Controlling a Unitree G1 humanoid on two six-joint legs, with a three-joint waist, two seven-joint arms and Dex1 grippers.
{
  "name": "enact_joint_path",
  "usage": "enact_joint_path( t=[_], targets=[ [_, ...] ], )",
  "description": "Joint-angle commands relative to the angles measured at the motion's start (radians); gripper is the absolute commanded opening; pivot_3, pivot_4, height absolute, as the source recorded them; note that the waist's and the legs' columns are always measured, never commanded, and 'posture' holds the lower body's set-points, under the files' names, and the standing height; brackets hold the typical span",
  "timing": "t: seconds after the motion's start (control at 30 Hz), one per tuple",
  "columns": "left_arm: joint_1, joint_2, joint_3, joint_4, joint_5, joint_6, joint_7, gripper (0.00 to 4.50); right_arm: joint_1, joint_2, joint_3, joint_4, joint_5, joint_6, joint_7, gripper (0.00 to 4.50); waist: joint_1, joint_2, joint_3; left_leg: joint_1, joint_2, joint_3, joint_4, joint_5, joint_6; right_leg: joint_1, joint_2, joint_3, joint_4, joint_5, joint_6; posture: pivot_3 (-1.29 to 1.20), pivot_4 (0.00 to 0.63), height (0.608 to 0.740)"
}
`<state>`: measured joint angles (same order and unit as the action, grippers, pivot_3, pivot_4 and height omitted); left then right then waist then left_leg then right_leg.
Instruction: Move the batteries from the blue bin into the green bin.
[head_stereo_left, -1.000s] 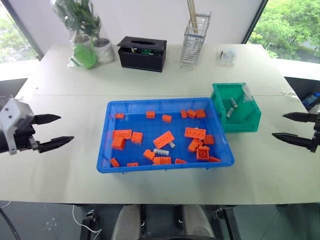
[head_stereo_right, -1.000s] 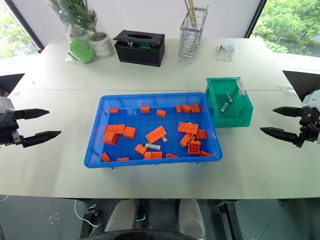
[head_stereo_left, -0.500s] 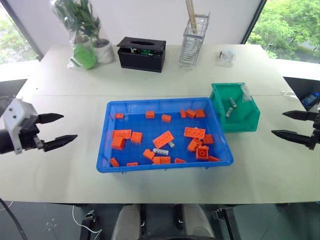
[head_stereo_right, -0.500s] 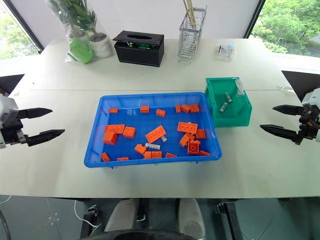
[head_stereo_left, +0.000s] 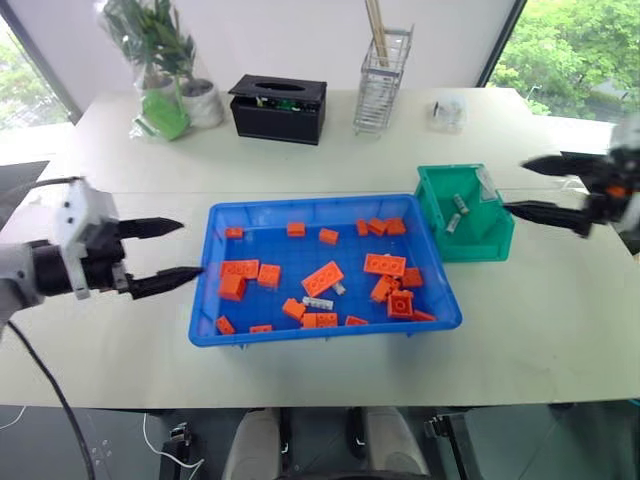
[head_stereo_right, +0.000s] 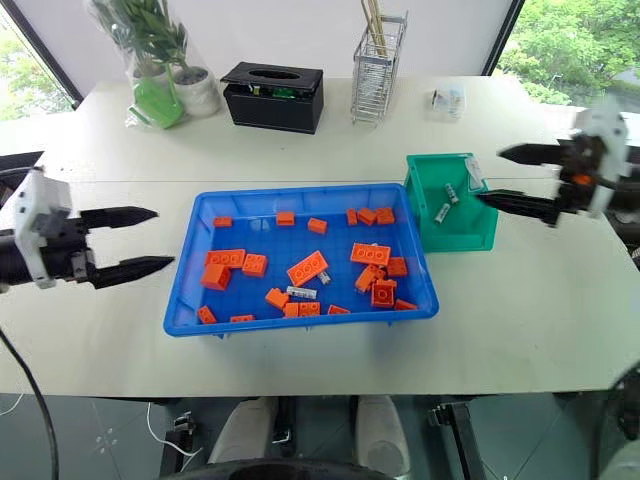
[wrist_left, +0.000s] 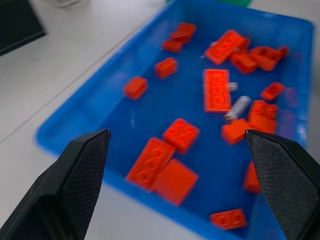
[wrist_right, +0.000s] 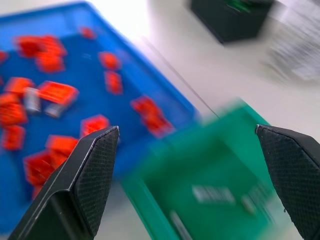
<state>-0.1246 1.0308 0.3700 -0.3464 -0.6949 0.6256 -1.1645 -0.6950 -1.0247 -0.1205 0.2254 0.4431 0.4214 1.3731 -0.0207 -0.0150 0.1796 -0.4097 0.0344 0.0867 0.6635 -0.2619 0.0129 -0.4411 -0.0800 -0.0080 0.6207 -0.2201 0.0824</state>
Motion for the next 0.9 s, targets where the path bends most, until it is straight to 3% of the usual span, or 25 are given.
enact_joint_path(
  t=[0.03,0.13,0.27,0.37,0.5,0.9],
  targets=[
    [-0.018,0.03,-0.038,-0.072,-0.03,0.004,-0.044,4.5,-0.099,0.07,0.121,-0.097,-0.032,0.037,-0.004,4.47,0.002,0.0,0.0,0.0,0.0,0.0,0.0,0.0,0.0,-0.001,0.0,0.0,0.0,0.0,0.0,0.0,0.15,0.736],
    [-0.038,0.029,-0.086,-0.106,-0.03,0.0,-0.054,4.5,-0.15,0.165,0.227,-0.181,-0.03,0.142,-0.029,4.47,0.007,0.0,0.0,-0.001,0.0,0.0,0.0,0.0,0.0,-0.001,-0.001,0.0,0.0,0.0,0.0,0.0,0.15,0.736],
    [-0.068,0.013,-0.132,-0.114,-0.017,-0.017,-0.052,4.5,-0.104,0.328,0.301,-0.362,0.037,0.372,-0.178,4.47,0.009,-0.001,0.0,-0.002,-0.001,-0.001,0.001,0.0,0.0,-0.001,-0.001,0.0,0.001,0.0,0.0,0.0,0.15,0.736],
    [-0.08,0.011,-0.14,-0.104,-0.011,-0.02,-0.047,4.5,-0.036,0.393,0.364,-0.432,-0.021,0.427,-0.304,3.58,0.013,-0.002,-0.001,-0.002,-0.002,-0.002,0.003,0.0,0.0,-0.001,-0.002,0.0,0.005,0.0,0.0,0.0,0.15,0.736],
    [-0.087,-0.007,-0.122,-0.1,-0.021,-0.017,-0.017,4.5,0.002,0.399,0.379,-0.467,-0.039,0.484,-0.377,1.59,0.009,-0.003,-0.001,-0.002,-0.002,-0.001,0.004,0.001,0.0,-0.001,-0.003,0.0,0.005,0.0,0.0,0.0,0.15,0.736],
    [-0.102,-0.025,-0.165,-0.067,-0.019,-0.02,-0.024,4.5,0.03,0.386,0.459,-0.521,-0.063,0.526,-0.419,1.59,0.006,-0.003,-0.001,-0.001,-0.002,-0.002,0.003,0.001,0.0,-0.001,0.0,0.0,0.007,0.0,0.0,0.0,0.15,0.736]
  ],
)
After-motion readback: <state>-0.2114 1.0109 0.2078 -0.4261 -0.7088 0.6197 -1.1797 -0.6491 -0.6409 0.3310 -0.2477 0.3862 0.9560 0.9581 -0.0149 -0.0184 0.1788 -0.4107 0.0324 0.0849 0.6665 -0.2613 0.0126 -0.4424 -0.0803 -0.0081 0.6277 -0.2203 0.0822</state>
